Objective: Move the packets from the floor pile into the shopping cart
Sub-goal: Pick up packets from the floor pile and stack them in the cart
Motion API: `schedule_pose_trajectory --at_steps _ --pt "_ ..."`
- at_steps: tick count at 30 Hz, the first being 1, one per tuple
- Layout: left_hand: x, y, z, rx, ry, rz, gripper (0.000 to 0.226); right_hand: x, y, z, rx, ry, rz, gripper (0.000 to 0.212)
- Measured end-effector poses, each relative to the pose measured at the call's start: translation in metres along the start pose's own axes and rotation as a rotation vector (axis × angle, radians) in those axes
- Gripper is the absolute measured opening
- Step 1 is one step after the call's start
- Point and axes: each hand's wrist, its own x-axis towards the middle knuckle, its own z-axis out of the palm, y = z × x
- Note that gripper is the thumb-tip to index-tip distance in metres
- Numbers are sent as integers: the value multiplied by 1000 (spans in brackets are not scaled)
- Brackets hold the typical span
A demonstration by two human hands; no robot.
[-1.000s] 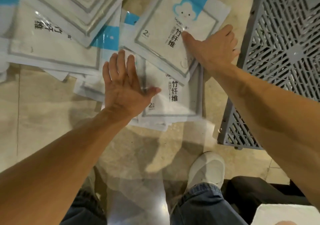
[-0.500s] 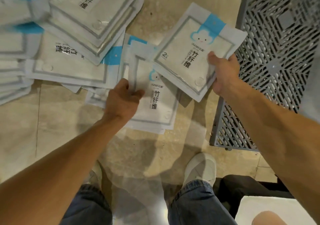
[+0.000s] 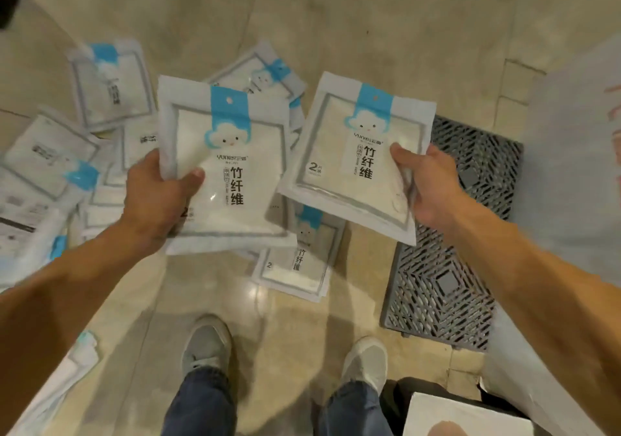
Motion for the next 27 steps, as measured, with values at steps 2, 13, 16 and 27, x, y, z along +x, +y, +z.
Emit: schedule_pose_trajectory --at_steps 2,13,16,27 --pt "-15 46 -29 -22 40 3 16 -43 -45 22 -43 -47 -23 39" --pt "-159 352 -265 -218 176 92 35 -359 -294 155 -213 -205 -149 35" --pt "-212 419 -340 -303 248 140 28 -451 -347 195 -218 -262 -200 31" --pt "-431 490 -559 -386 548 235 23 -686 -382 313 -345 -674 -261 30"
